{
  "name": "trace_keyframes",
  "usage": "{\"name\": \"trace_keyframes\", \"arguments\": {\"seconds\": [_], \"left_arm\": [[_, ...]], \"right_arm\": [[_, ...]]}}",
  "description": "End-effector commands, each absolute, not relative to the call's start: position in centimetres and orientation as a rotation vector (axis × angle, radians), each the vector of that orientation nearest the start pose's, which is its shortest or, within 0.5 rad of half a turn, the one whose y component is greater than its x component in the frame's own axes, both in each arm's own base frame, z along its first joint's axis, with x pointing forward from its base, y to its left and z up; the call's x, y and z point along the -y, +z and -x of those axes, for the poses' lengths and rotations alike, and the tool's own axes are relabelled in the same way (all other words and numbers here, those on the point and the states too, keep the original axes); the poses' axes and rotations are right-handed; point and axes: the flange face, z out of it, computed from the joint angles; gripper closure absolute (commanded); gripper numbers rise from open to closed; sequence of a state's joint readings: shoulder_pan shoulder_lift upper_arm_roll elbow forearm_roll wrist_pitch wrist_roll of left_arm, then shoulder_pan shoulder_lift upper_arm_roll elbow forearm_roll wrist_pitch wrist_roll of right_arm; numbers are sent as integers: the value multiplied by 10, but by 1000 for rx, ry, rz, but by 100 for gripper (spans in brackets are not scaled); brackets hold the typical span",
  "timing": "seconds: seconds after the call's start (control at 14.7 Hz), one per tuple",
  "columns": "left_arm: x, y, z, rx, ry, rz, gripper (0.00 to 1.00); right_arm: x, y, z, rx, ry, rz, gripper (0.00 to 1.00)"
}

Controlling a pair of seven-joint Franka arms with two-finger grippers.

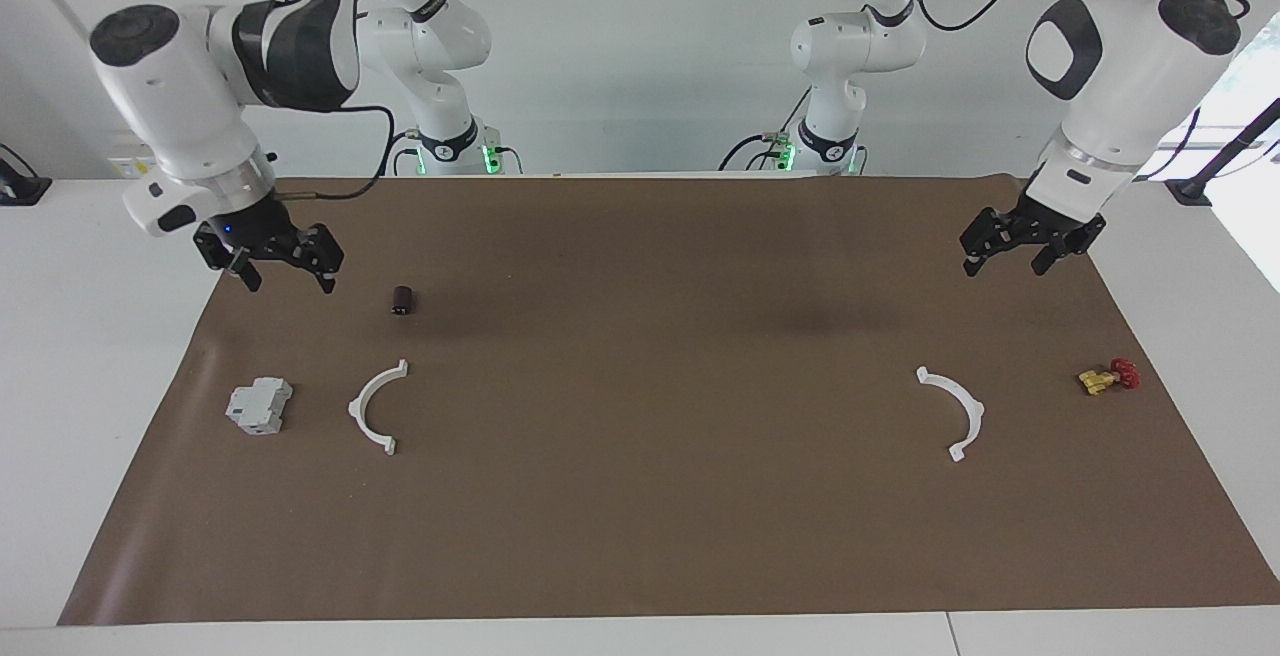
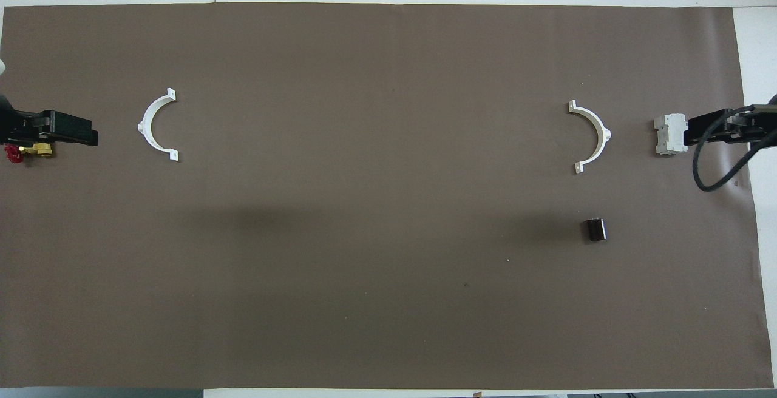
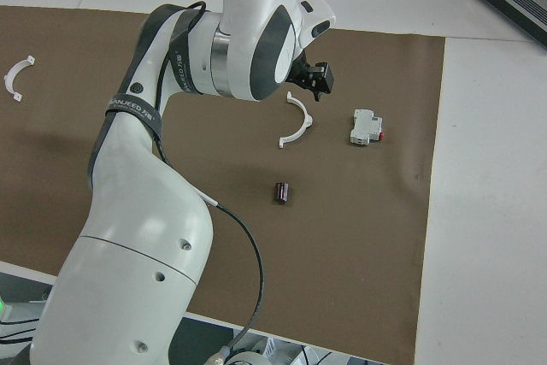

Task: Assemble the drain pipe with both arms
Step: 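Move both grippers toward the white half-ring pieces in front of them, then grasp the white half-ring with the left gripper while the right gripper grasps its half-ring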

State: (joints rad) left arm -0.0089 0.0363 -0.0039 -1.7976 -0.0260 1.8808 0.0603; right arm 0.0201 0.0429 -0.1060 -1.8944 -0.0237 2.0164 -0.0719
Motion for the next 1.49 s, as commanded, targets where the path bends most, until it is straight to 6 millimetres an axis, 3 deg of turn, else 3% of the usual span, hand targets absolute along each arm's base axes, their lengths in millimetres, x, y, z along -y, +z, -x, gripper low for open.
{"name": "trace_keyframes", "arguments": {"seconds": [0.0,0.14,0.2,0.41,0.54,0.75,0.88,1.22,1.43], "left_arm": [[11,485,-594,-131,-83,3159,0],[11,455,-606,-129,-103,3157,0],[10,440,-613,-126,-115,3154,0],[1,404,-623,-113,-145,3142,0],[-12,382,-633,-119,-189,3104,0],[-21,349,-643,-101,-222,3100,0],[-38,336,-648,-66,-244,3097,0],[-38,307,-653,-61,-269,3097,1],[-37,303,-651,-64,-259,3098,1]], "right_arm": [[41,434,-578,80,-181,3165,0],[33,398,-583,95,-240,3162,0],[42,378,-589,82,-221,3164,0],[47,346,-617,46,-132,3124,0],[54,318,-633,77,-64,3114,10],[52,313,-635,45,-64,3080,26],[46,310,-638,94,-66,3078,30],[51,304,-642,340,-102,3061,32],[55,301,-640,336,-96,3060,31]]}}
